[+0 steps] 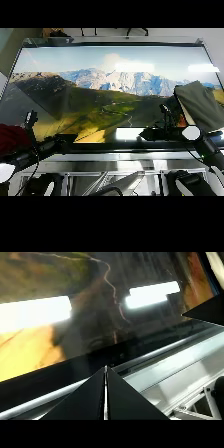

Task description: Fold the shirts.

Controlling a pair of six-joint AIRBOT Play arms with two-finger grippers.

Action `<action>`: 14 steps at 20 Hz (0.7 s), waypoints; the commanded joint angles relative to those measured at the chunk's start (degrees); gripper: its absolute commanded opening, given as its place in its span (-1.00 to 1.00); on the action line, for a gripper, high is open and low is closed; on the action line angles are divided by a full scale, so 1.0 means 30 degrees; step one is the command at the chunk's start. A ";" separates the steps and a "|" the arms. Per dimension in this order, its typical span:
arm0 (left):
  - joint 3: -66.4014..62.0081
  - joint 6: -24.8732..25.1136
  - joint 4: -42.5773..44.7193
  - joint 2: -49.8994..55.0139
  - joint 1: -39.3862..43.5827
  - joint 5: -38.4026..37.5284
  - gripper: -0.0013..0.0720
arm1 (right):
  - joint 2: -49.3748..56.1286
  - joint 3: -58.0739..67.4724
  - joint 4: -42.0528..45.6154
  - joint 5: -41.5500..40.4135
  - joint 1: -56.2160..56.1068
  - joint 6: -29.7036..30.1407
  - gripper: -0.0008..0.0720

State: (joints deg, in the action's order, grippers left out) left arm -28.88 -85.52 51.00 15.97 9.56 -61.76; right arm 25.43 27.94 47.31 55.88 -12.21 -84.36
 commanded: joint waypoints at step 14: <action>-0.4466 -0.0619 1.1526 0.6754 -1.6247 0.1450 0.92 | -0.0007 -0.0015 -0.0007 0.0015 -0.0022 -0.0007 -0.93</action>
State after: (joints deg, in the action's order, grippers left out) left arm -41.06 -86.59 81.10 29.34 -28.01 -60.69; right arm 25.43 27.94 47.29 55.92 -12.23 -84.36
